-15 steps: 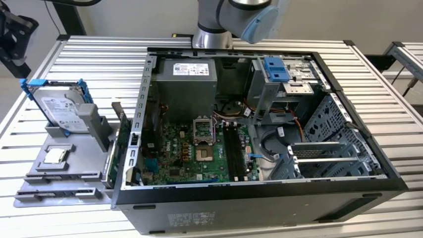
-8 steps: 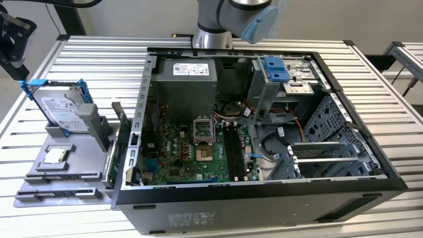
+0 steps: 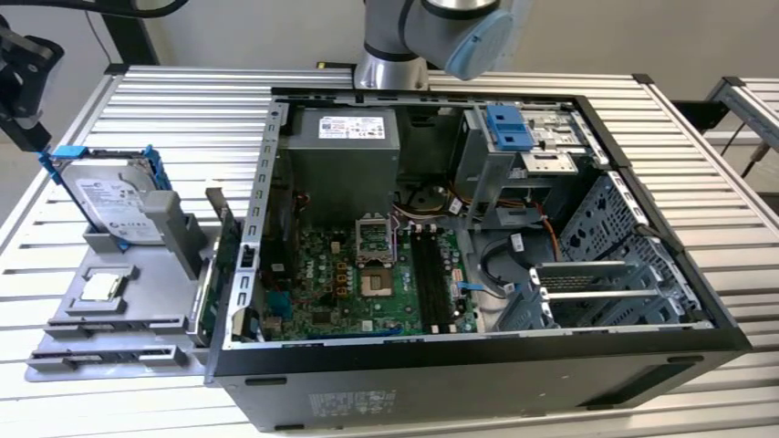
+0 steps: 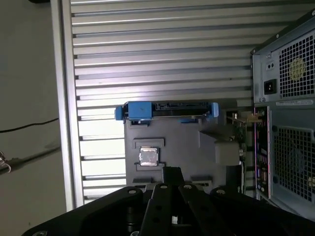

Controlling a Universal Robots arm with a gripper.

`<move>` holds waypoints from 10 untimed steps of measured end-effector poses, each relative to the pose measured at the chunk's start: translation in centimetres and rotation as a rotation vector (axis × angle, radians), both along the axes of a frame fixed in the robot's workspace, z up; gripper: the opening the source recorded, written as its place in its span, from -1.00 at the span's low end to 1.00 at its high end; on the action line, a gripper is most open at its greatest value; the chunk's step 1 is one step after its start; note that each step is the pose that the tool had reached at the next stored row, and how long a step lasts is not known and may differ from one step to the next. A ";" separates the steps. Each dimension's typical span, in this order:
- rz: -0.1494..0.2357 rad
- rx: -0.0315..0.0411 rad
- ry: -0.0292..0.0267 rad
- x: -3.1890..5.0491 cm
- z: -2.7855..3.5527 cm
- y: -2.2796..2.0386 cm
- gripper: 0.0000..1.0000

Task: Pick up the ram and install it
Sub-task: 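Reach for the ram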

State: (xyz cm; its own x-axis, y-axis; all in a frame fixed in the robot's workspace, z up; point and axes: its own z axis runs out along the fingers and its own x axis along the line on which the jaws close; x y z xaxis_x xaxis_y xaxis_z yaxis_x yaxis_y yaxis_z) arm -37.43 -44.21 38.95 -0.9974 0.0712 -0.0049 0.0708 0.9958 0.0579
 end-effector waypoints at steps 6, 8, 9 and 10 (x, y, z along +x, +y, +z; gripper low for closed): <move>0.000 0.0000 0.0000 0.00 -0.04 -0.94 -1.00; 0.000 -0.0001 0.0001 -0.01 -0.05 -1.23 -1.00; 0.000 -0.0001 0.0001 -0.01 -0.05 -1.36 -1.00; 0.000 -0.0001 0.0001 -0.01 -0.05 -1.48 -1.00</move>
